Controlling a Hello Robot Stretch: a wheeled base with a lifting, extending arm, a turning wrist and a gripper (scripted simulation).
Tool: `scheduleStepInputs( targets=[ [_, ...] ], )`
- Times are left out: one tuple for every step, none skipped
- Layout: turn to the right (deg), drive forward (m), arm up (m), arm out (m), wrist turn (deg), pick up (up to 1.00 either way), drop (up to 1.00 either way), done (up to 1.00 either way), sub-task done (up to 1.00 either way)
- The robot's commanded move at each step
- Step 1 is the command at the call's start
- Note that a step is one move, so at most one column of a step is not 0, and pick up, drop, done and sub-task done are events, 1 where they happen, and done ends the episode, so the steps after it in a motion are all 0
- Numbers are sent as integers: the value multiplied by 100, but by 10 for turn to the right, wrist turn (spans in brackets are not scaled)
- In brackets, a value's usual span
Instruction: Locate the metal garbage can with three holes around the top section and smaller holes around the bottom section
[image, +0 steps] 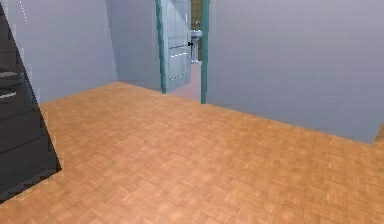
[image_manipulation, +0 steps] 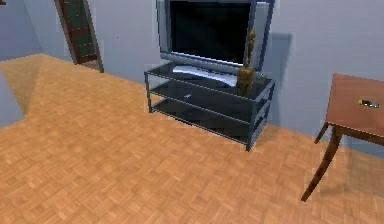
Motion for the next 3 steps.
scheduleStepInputs(
  targets=[
    [-450,0,0,0,0,0,0,0,0],
    [30,0,0,0,0,0,0,0,0],
    [450,0,0,0,0,0,0,0,0]
  ],
)
